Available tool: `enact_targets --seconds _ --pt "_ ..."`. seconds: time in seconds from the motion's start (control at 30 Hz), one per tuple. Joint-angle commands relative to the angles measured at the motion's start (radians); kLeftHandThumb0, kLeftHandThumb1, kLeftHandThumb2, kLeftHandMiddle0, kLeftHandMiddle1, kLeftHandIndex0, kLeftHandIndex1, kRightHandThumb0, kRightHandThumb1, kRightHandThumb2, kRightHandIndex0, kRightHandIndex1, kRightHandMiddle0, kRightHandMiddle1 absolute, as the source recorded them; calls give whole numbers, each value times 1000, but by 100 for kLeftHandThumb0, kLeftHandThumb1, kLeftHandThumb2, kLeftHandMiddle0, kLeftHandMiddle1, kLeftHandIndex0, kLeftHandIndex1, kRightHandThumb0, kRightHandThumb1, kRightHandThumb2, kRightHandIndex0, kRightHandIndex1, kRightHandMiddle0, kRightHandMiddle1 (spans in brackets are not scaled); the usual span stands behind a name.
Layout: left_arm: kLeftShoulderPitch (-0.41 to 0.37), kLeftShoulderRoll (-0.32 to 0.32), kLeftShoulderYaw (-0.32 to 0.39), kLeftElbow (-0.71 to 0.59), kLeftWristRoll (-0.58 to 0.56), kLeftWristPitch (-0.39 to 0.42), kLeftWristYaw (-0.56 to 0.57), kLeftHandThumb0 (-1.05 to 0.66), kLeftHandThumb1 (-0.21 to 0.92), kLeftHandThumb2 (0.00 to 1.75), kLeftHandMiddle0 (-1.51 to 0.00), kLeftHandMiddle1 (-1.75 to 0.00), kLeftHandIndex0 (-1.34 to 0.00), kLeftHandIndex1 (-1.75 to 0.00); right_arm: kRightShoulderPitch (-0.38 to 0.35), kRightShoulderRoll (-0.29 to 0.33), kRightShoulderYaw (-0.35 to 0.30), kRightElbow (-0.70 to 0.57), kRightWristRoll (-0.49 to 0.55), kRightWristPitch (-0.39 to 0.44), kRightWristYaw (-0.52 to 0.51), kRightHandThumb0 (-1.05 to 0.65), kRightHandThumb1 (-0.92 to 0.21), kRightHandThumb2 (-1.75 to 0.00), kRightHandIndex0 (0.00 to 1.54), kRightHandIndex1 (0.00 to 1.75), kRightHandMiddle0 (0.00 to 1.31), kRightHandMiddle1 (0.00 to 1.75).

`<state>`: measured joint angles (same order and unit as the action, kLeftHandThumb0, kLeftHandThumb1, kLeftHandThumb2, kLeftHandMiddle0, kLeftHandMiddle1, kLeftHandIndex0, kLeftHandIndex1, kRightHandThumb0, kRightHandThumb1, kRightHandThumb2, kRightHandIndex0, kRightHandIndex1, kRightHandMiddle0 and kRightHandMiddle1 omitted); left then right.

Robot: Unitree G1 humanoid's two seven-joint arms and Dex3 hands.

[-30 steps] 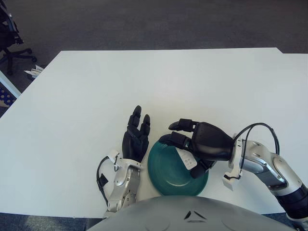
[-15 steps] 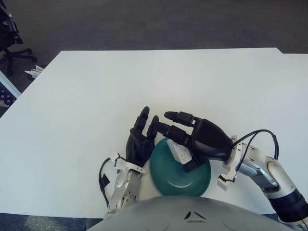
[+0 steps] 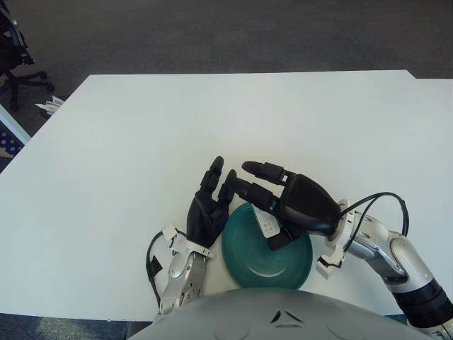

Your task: Put the charger into the plate.

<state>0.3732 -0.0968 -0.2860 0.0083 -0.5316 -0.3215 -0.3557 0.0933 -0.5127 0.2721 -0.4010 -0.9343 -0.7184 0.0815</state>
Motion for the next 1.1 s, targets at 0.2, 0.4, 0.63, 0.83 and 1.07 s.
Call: enact_targets --seconds 0.2,0.4,0.63,0.83,1.07 --pt "28 -53 2 8 -8 40 10 -103 92 118 0 0 0 -15 -26 3 7 3 -7 18 2 -105 -92 -101 0 0 0 0" --pt "22 -37 6 -6 -13 94 20 -103 92 118 0 0 0 -17 -27 2 10 7 -8 30 2 -105 -92 -101 0 0 0 0" --pt "21 -37 18 -22 -18 137 18 -105 92 116 0 0 0 -16 -32 2 13 13 -9 34 -10 -105 -92 -101 0 0 0 0" --pt "17 -34 26 -22 -33 151 -6 -105 92 114 0 0 0 -17 -36 5 8 18 -9 29 -30 -105 -92 -101 0 0 0 0" --pt "15 -26 33 -27 6 165 21 -105 92 113 0 0 0 -15 -50 -37 -28 23 69 -18 -45 -105 -92 -100 0 0 0 0"
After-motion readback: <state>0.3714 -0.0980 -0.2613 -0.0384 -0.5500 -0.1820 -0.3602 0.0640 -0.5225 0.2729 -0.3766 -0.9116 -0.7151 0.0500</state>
